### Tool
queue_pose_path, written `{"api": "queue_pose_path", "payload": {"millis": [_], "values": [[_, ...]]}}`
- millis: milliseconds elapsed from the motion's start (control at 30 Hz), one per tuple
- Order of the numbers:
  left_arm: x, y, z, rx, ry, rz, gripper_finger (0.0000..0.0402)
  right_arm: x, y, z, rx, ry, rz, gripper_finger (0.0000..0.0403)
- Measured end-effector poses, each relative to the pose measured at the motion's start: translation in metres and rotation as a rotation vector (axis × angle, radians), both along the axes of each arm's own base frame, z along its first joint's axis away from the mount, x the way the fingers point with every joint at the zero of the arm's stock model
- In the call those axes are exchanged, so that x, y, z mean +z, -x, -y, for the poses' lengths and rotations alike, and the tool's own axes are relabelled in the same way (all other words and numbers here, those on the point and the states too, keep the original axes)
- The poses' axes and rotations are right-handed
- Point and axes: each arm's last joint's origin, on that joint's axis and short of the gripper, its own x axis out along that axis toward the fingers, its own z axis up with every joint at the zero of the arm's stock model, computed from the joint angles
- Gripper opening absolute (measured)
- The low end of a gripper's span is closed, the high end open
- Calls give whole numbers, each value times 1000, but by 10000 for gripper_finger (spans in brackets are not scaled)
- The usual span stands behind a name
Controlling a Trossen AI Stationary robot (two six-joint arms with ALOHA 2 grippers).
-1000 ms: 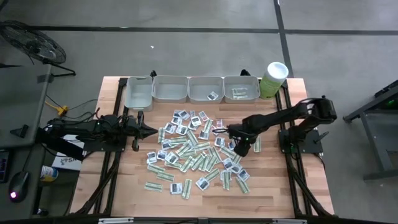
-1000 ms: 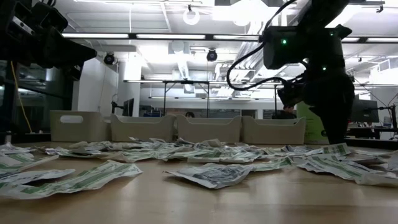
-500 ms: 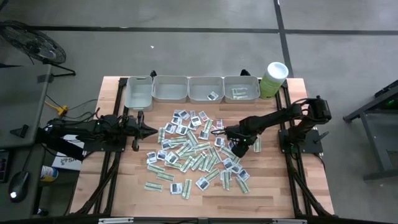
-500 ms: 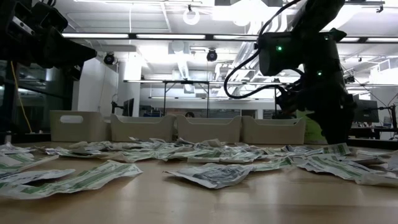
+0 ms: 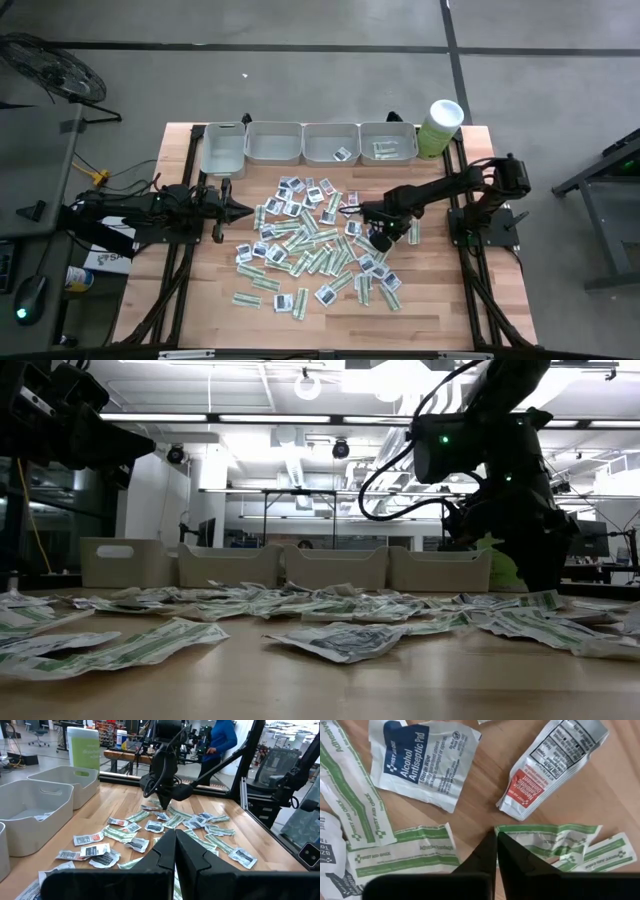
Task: Pick & Place First Aid Supplies
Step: Put the green bandage into the right gray bin
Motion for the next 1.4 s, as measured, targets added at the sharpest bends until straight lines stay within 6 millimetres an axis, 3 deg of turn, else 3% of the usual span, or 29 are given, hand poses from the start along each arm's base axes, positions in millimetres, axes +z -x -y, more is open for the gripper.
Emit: {"api": "queue_pose_path", "payload": {"millis": [200, 433, 567, 767, 933, 1100, 1400], "values": [[0, 0, 0, 0, 0, 0, 1, 19, -1, 0, 7, 13, -7, 2], [0, 0, 0, 0, 0, -3, 1, 68, -9, 8, 56, 81, 56, 1], [0, 0, 0, 0, 0, -3, 1, 99, -19, 26, 132, 167, 133, 0], [0, 0, 0, 0, 0, -5, 1, 128, -26, 69, 362, 270, 189, 0], [-1, 0, 0, 0, 0, -6, 1, 135, -18, 110, 507, 332, 166, 0], [-1, 0, 0, 0, 0, -6, 1, 129, -8, 145, 640, 380, 161, 0], [-1, 0, 0, 0, 0, -6, 1, 108, 2, 182, 830, 458, 190, 0]]}}
